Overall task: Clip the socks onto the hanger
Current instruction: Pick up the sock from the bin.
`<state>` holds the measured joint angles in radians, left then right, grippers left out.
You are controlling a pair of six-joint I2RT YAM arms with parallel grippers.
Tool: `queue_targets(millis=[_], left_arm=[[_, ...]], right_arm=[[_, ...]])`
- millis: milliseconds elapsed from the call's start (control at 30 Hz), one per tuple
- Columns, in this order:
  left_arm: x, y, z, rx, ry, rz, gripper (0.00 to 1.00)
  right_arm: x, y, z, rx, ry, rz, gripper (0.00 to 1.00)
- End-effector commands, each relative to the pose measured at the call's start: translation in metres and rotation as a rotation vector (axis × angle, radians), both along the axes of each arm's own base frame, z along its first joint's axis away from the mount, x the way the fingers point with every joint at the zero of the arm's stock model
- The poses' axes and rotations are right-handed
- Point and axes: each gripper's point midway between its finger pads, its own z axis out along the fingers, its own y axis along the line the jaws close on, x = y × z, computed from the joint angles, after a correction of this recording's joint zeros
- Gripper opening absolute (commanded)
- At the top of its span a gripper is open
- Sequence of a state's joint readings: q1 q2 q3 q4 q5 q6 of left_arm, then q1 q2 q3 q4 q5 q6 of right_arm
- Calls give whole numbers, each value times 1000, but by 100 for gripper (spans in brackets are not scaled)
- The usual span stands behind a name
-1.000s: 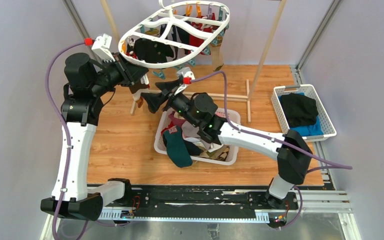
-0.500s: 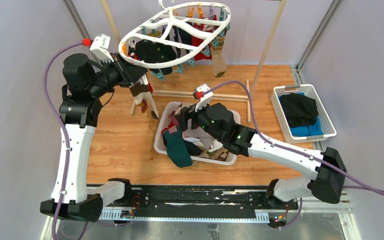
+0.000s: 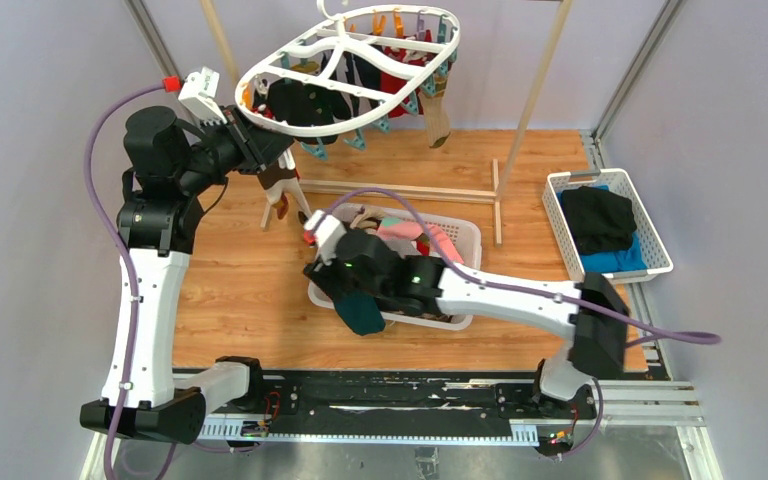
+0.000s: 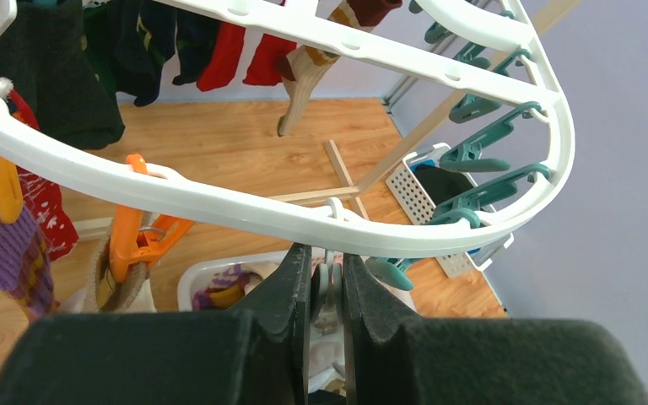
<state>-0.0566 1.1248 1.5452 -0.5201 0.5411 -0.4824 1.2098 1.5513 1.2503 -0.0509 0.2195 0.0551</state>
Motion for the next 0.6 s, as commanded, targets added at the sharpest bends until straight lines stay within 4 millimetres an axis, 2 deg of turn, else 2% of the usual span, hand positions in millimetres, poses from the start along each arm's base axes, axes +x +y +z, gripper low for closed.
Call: queue_targets(millis=[0,100,300,433,567], left_arm=[[-6,0,8,2,-4,0,8],[-6,0,9,6,-9,0,8],[-7,0,8,7,-10,-1,8],[-7,0,8,3,-8,-1,8],[-8,1,10,8,-17,4,8]], right_arm=[[9,9,-21,-330,-108,83,65],[12,12,-30,-462,-125,122,64],[12,11,-44,-615,-144,175,60],[19,11,-56,-714,-179,172,53],[27,12,-59,-758,-223,155,46]])
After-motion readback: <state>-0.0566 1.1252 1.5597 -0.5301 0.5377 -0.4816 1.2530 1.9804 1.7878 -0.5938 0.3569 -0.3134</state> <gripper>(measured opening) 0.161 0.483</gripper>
